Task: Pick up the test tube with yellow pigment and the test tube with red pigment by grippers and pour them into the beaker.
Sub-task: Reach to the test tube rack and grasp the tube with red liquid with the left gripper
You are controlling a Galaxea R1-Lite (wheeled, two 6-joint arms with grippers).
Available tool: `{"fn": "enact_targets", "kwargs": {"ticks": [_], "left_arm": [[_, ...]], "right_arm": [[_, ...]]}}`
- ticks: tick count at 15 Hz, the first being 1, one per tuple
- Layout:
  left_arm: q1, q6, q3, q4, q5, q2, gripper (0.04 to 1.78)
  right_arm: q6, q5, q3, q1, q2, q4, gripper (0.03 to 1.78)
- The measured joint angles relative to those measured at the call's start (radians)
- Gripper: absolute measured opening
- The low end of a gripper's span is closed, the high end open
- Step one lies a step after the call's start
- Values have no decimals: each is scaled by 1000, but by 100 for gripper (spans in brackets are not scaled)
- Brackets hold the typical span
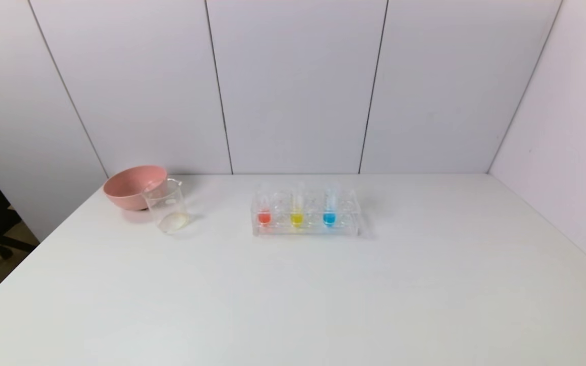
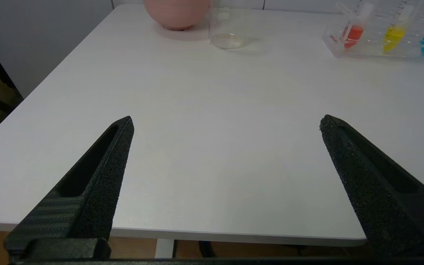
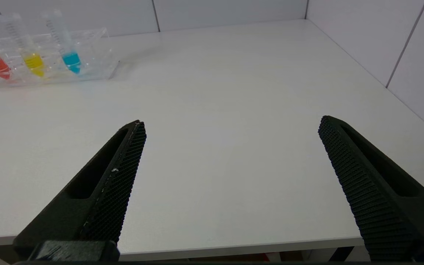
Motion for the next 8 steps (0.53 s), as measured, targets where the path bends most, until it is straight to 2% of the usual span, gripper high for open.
{"fn": "enact_targets", "kwargs": {"ticks": [4, 8], "left_arm": [[-1, 3, -115, 12, -48, 55, 176], [-14, -14, -242, -55, -73, 281, 176]], "right_arm": [[0, 0, 0, 0, 0, 0, 171], [0, 0, 0, 0, 0, 0, 171]]}}
